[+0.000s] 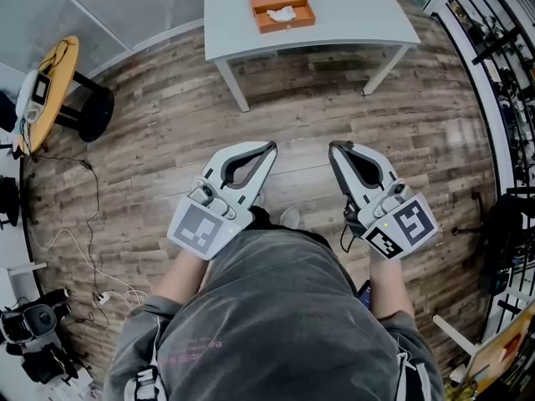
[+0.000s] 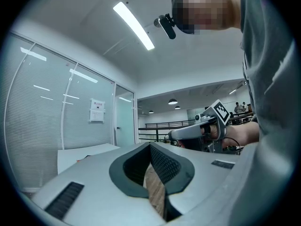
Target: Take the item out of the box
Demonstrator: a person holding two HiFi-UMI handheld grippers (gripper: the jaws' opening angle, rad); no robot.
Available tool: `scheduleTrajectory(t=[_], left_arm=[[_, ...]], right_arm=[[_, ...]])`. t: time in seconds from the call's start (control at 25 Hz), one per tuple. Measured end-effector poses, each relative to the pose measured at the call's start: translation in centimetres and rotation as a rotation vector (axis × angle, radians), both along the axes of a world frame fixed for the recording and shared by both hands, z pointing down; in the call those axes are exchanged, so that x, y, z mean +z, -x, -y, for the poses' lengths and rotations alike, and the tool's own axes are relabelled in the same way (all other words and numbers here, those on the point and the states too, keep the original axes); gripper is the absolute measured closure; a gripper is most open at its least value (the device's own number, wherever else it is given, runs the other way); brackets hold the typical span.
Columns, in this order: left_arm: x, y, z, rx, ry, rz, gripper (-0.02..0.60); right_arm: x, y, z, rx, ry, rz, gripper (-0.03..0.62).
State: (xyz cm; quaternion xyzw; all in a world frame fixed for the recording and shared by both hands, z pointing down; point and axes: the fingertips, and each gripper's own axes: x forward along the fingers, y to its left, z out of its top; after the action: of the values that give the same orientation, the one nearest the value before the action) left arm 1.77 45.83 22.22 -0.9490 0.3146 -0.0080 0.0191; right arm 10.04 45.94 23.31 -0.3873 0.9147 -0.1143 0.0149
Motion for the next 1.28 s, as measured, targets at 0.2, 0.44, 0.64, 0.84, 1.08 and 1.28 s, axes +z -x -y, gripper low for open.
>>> scheduleTrajectory(t=[0.2,0.44,0.64,0.84,1.08,1.28], left_arm=[[-0.1,-0.3,0.7,-0.007,-0.009,0.001,0.571],[-0.2,-1.2,2.2,-0.009,-0.014,-0.011,0.572],[-0.2,-2.0,3.8,-0.008,-0.016,-0.018,0.571],[0.4,-2.2,5.7,-0.015,-0.008,-0.018,0.571],[1.4,-1.3,8.5,-0.030,0.016,-0.023,0.571],[2.1,-0.8,10.8,-0.039,0.031,-0.023,0.571]], right_arm=[[-0.2,-0.4,0.6,-0.005,-0.007,0.002,0.589],[-0.8,-1.5,1.9,-0.009,-0.021,-0.004,0.589],[-0.5,-2.1,3.3,-0.014,-0.017,-0.002,0.589],[0.2,-2.2,5.3,-0.023,-0.005,0.001,0.589],[1.1,-1.4,8.1,-0.032,0.016,0.004,0.589],[1.9,-0.8,10.3,-0.048,0.035,0.002,0.589]])
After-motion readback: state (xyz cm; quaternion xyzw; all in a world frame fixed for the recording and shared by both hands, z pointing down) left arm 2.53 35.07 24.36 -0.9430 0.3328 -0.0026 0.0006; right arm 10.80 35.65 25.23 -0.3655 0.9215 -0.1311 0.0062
